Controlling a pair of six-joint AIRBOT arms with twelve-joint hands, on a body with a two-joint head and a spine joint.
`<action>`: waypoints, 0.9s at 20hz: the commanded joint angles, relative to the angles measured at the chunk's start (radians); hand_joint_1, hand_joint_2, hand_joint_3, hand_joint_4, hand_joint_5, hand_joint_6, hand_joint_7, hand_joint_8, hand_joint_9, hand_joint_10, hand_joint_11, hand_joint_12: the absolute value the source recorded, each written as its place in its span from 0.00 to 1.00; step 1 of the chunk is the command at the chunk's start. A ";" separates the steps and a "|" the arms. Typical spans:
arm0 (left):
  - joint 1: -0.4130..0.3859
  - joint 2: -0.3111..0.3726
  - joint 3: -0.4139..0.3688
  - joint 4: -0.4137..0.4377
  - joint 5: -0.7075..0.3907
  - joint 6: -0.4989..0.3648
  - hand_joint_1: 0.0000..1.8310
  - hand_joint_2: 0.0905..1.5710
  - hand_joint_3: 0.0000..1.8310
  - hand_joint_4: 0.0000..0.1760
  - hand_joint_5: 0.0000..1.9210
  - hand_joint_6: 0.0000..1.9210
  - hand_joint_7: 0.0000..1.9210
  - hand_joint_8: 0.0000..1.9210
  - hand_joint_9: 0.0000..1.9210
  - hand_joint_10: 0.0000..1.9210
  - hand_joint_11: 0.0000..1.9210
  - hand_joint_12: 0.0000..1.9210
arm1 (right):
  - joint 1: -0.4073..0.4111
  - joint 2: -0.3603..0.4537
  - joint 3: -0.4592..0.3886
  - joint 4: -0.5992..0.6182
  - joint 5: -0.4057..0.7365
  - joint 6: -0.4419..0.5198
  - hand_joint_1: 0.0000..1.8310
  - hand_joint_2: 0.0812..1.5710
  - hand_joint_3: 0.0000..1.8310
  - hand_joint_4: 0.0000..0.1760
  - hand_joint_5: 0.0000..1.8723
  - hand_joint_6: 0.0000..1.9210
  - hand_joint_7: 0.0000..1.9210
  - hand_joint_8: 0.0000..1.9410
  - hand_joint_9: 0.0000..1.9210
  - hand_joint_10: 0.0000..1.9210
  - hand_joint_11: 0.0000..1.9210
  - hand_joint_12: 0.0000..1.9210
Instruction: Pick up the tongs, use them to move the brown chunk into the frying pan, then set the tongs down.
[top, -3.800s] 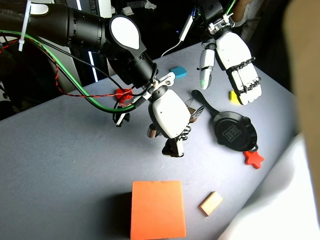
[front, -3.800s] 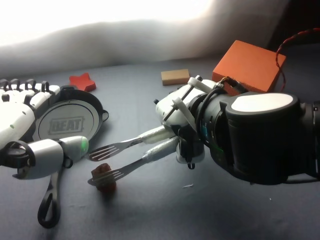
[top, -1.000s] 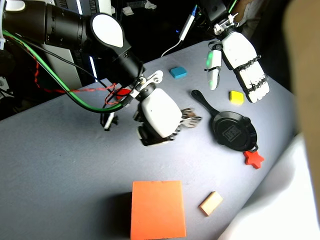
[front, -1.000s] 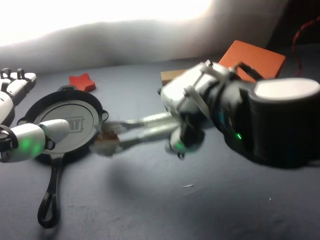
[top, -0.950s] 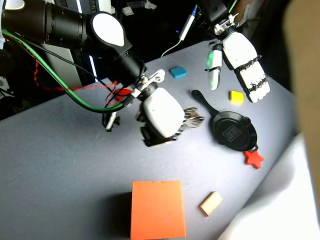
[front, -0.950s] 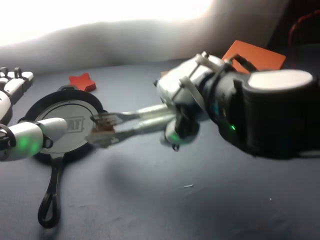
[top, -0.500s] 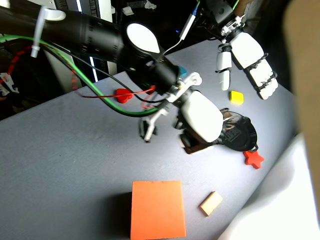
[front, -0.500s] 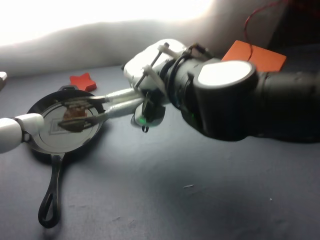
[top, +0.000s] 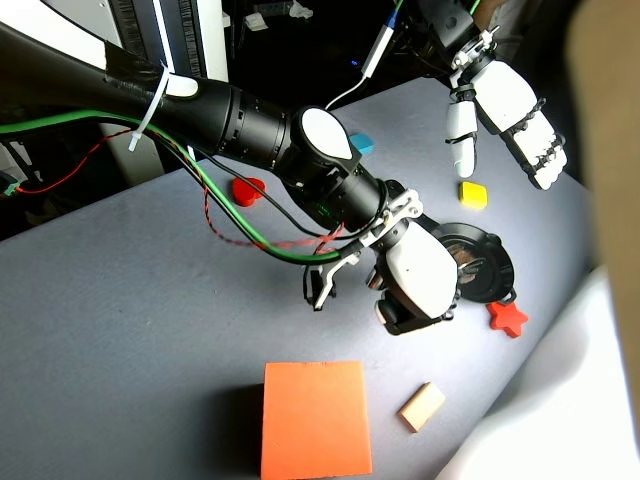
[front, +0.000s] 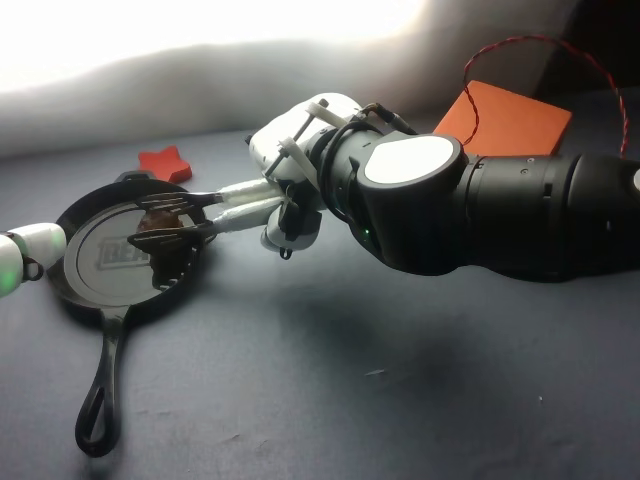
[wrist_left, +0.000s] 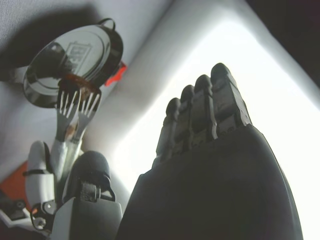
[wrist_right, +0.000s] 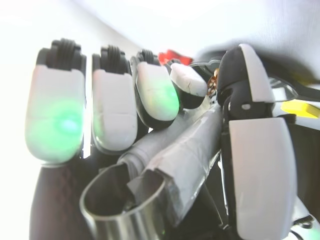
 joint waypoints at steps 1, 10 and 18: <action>-0.002 0.012 0.011 0.049 -0.098 -0.001 0.00 0.77 0.00 0.00 0.01 0.00 0.01 0.00 0.01 0.00 0.01 0.01 | 0.011 0.002 0.000 -0.060 -0.003 0.006 0.46 0.91 0.00 1.00 0.66 0.99 0.76 1.00 0.82 1.00 0.83 1.00; -0.008 0.012 0.012 0.049 -0.098 -0.001 0.00 0.78 0.00 0.00 0.00 0.00 0.01 0.00 0.01 0.00 0.01 0.00 | 0.016 0.001 -0.001 -0.075 -0.005 0.006 0.25 0.92 0.00 0.00 0.53 0.65 0.68 0.71 0.70 0.92 0.67 1.00; -0.009 0.012 0.009 0.049 -0.098 -0.001 0.00 0.78 0.00 0.00 0.00 0.00 0.01 0.00 0.00 0.00 0.00 0.00 | 0.022 0.017 -0.027 -0.075 -0.019 -0.011 0.24 0.88 0.00 0.00 0.53 0.42 0.63 0.48 0.62 0.76 0.51 0.99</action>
